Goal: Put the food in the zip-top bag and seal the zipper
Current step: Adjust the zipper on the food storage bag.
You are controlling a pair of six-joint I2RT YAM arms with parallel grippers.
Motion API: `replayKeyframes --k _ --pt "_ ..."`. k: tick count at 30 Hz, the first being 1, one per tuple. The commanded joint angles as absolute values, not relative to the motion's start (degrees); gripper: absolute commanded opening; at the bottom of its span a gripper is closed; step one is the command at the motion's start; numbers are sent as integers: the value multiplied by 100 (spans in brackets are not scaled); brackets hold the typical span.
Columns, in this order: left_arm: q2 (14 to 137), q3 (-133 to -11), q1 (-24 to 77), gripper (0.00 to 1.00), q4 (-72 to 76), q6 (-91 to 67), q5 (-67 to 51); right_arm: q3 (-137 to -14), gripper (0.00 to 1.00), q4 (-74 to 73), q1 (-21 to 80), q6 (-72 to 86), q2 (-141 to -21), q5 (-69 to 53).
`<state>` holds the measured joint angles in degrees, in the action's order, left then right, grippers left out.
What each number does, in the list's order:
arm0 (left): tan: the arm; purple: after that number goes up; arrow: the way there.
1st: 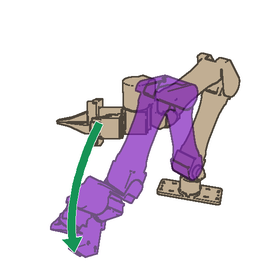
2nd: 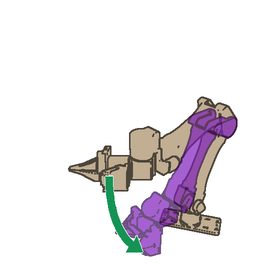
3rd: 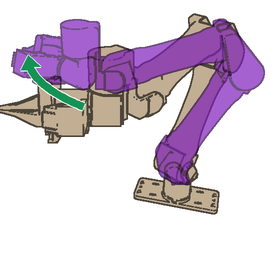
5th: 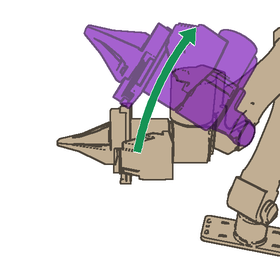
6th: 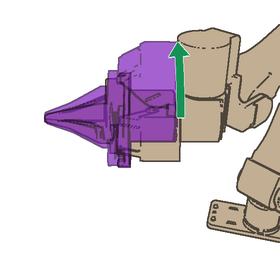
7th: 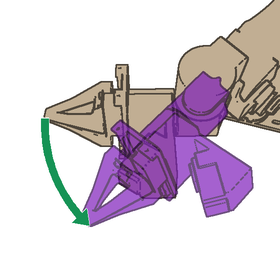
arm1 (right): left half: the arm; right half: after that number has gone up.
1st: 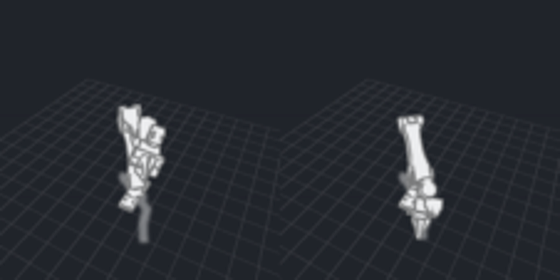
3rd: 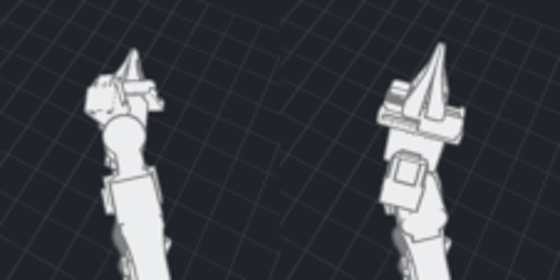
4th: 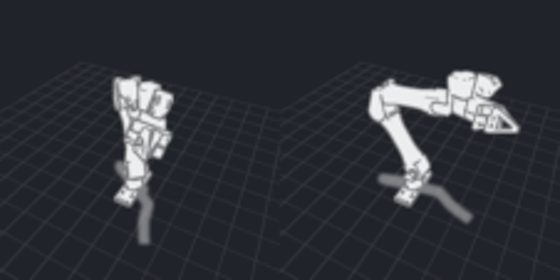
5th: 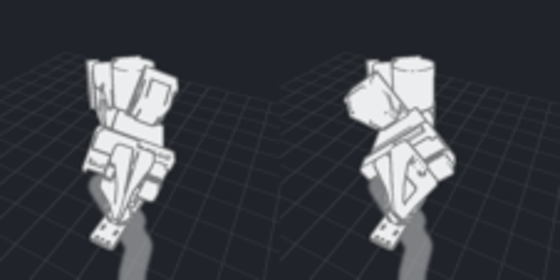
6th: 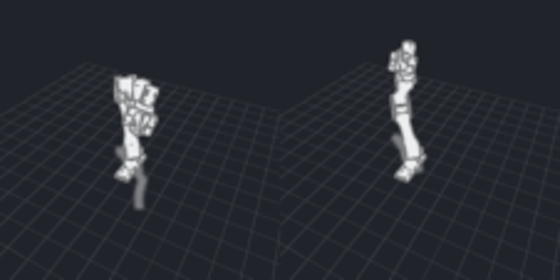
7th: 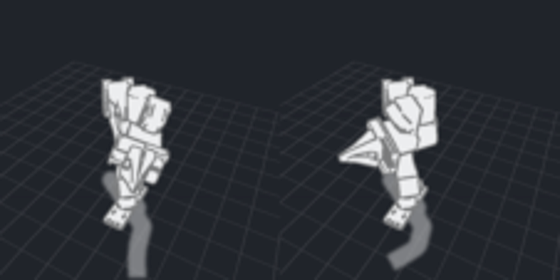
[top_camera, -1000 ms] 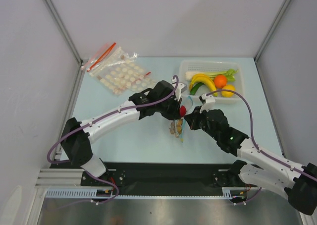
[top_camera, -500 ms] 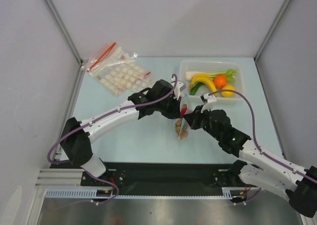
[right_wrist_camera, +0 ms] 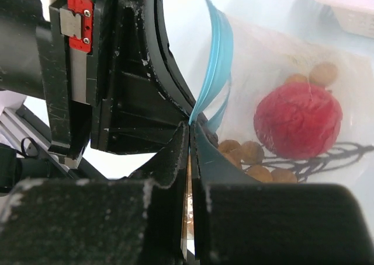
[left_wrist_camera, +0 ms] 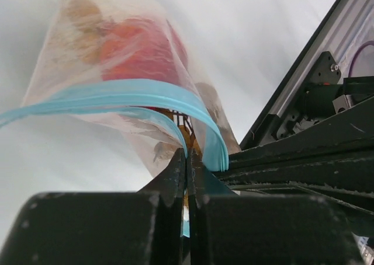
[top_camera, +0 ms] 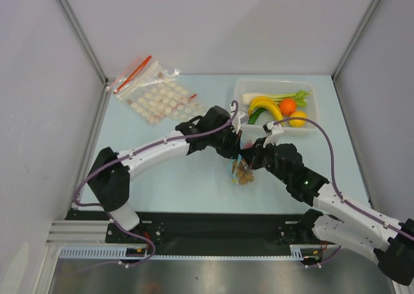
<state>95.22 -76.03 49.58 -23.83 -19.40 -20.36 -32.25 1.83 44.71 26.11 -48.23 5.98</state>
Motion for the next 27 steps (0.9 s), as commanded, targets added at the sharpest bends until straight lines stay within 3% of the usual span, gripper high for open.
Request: replayKeyframes --k 1,10,15,23,27 --pt "9519 -7752 4957 0 -2118 -1784 -2408 -3296 0 448 4456 2716 -4957 633" --pt "9694 -7647 4720 0 -1934 -1819 -2328 -3305 1 395 4272 2839 -5273 589" --pt "9729 -7576 4579 0 -1846 -1705 -2399 -3270 25 501 4271 2804 -5300 413" --pt "9633 -7427 4474 4 -1670 -1661 -2409 -3217 38 457 4228 2804 -5150 580" --pt "9633 -7400 4439 6 -1679 -1661 -2312 -3208 51 466 4219 2804 -5115 528"
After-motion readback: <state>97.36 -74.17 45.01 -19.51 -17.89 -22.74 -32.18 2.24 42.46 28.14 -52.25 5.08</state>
